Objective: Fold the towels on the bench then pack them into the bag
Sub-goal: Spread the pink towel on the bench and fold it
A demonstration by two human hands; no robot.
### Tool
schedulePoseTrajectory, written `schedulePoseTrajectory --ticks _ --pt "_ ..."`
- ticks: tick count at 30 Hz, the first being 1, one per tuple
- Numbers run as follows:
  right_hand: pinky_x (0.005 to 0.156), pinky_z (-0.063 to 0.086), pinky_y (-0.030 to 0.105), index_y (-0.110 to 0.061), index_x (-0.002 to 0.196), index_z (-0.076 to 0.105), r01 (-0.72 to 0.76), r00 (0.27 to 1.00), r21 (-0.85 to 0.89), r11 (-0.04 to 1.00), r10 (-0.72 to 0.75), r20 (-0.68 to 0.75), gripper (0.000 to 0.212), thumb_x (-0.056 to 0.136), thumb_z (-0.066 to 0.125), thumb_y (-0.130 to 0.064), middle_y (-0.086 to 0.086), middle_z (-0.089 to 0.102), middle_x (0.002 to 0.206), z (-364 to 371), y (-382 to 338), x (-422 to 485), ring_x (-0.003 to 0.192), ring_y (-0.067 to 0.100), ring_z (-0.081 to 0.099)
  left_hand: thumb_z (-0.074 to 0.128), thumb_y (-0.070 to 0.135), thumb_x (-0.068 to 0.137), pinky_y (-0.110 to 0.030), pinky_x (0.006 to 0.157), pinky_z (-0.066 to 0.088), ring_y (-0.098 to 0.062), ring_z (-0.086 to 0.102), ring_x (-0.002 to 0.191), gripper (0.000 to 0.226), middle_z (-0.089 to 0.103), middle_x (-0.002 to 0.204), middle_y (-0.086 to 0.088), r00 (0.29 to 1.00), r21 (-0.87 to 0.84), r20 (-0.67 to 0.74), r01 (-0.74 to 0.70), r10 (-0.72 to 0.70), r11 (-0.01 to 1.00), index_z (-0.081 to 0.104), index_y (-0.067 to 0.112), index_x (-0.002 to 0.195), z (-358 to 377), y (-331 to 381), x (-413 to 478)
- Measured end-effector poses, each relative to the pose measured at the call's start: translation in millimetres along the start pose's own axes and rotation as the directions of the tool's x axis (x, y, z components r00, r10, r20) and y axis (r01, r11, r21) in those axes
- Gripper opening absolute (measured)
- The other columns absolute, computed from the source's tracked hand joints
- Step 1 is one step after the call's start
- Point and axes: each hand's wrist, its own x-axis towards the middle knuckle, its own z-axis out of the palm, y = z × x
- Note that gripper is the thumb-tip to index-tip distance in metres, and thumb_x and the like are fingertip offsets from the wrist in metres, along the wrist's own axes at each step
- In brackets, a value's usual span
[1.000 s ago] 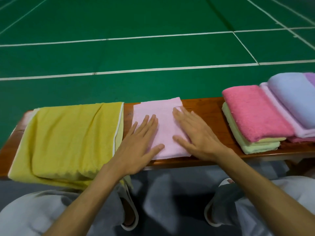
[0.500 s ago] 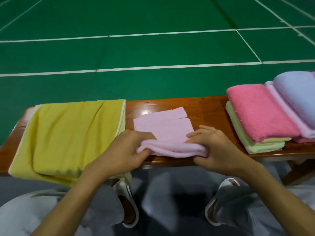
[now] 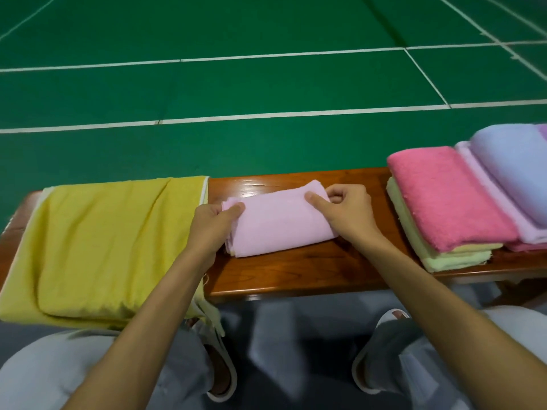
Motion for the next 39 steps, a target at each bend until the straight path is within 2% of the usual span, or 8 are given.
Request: schedulePoseTrajectory --ticks 5,9,12,16,22,27,34,39 --pt "0.069 0.057 0.039 -0.024 0.087 0.072 0.074 0.990 -0.335 0.939 -0.109 -0.088 0.040 0.084 0.070 -0.064 -0.010 0.070 0.081 4 0 -8 0.076 0.012 0.065 0.072 0.036 0.090 -0.033 0.063 0.042 -0.027 0.061 0.074 0.034 0.067 0.076 -0.007 0.988 0.295 -0.087 -0.099 0.130 0.950 0.064 0.009 0.071 -13 -3 -1" --pt "0.089 0.052 0.040 -0.020 0.128 0.057 0.174 0.964 -0.520 0.836 -0.252 -0.083 0.062 0.094 0.046 -0.070 0.000 0.068 0.117 -3 -1 -9 0.106 0.023 0.064 0.060 0.059 0.091 -0.037 0.073 0.050 -0.031 0.063 0.104 0.050 0.072 0.109 -0.006 0.842 0.736 -0.169 -0.238 0.512 0.634 0.070 0.015 0.113 -17 -7 -14" --pt "0.122 0.025 0.044 -0.009 0.156 0.034 0.447 0.878 -0.554 0.702 -0.463 0.121 0.070 0.103 0.032 -0.055 0.010 0.037 0.161 -6 -9 -13 0.151 0.026 0.028 0.037 0.056 0.102 -0.045 0.119 0.032 -0.029 0.032 0.150 0.072 0.042 0.160 -0.011 0.721 0.733 0.059 -0.501 0.690 0.460 0.041 0.007 0.155 -9 -4 -22" --pt "0.127 0.005 0.052 -0.010 0.163 0.013 0.662 0.746 -0.530 0.531 -0.540 0.391 0.068 0.104 0.022 -0.041 0.005 0.007 0.171 19 -24 -35 0.158 0.019 -0.007 0.020 0.044 0.108 -0.043 0.129 0.007 -0.018 -0.002 0.159 0.066 0.011 0.172 -0.005 0.601 0.677 0.355 -0.694 0.716 0.247 0.018 0.009 0.163 17 -6 -41" --pt "0.127 0.002 0.052 -0.011 0.163 0.002 0.670 0.742 -0.571 0.475 -0.408 0.532 0.073 0.101 0.023 -0.042 0.006 0.000 0.171 36 3 -48 0.157 0.022 -0.012 -0.001 0.053 0.105 -0.042 0.129 0.005 -0.008 -0.016 0.156 0.070 -0.011 0.171 0.002 0.688 0.704 0.471 -0.670 0.552 0.234 -0.007 0.016 0.164 32 -41 -39" --pt "0.127 0.007 0.050 -0.011 0.163 0.012 0.656 0.755 -0.586 0.476 -0.408 0.514 0.071 0.104 0.019 -0.051 0.005 0.010 0.171 31 10 -45 0.158 0.019 0.001 -0.001 0.053 0.105 -0.044 0.129 0.010 -0.012 -0.003 0.159 0.071 0.002 0.172 -0.001 0.720 0.752 0.430 -0.620 0.544 0.226 0.004 0.014 0.165 27 -48 -30" --pt "0.128 0.006 0.050 -0.032 0.164 0.003 0.454 0.885 -0.620 0.639 -0.245 0.395 0.062 0.106 0.007 -0.053 -0.003 0.001 0.172 1 32 -32 0.158 0.019 -0.001 0.003 0.049 0.103 -0.045 0.128 0.006 -0.022 0.003 0.159 0.072 0.009 0.172 -0.005 0.770 0.794 0.350 -0.546 0.534 0.267 0.014 0.011 0.164 21 -48 -18" --pt "0.128 0.003 0.046 -0.039 0.162 0.011 0.424 0.892 -0.557 0.714 -0.222 0.395 0.056 0.108 0.016 -0.051 0.002 0.012 0.171 -4 25 -33 0.158 0.022 0.005 0.013 0.055 0.102 -0.043 0.129 0.005 -0.021 0.002 0.159 0.076 0.008 0.172 -0.005 0.787 0.666 0.339 -0.588 0.515 0.460 0.017 0.013 0.164 12 -44 -17"
